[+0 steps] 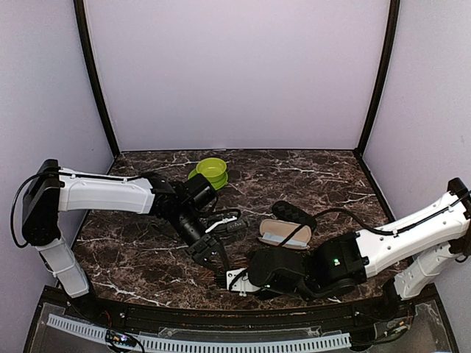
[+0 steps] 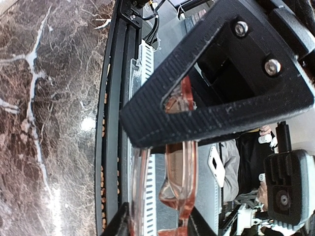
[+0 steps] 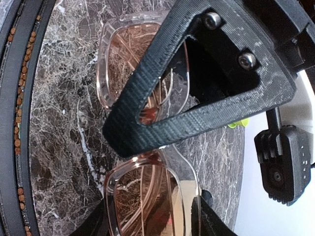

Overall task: Organize the sunglasses
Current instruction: Pass from the left arm to the right, then pass from the right arm to the left

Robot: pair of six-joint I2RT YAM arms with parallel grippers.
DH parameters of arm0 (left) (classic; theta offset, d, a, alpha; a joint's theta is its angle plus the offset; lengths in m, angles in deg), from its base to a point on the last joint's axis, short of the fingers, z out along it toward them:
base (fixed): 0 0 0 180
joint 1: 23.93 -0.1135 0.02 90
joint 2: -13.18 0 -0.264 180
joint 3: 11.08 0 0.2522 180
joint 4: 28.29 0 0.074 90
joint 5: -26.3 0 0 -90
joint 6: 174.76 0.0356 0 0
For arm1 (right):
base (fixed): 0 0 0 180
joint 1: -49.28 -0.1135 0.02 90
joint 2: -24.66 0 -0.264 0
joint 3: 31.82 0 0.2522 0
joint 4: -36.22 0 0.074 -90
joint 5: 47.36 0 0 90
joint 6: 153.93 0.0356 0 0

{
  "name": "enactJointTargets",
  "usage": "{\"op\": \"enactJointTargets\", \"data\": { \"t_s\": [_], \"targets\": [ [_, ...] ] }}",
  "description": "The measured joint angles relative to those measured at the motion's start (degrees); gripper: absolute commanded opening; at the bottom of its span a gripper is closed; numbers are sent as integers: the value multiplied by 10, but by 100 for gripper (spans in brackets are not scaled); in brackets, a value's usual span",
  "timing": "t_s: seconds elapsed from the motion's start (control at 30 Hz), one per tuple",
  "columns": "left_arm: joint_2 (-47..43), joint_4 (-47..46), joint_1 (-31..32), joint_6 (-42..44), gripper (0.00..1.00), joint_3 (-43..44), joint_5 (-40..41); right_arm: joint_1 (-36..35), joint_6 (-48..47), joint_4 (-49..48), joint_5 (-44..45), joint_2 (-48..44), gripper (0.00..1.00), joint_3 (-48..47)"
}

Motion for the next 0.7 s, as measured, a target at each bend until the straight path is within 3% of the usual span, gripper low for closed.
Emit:
{"op": "enactJointTargets", "data": {
  "t_s": [0.33,0.7],
  "targets": [
    [0,-11,0,-2,45,0,7,-1,-6,-2,12,-1,40,0],
    [0,-12,0,-2,40,13,28,-2,2,0,12,-1,40,0]
  ]
}}
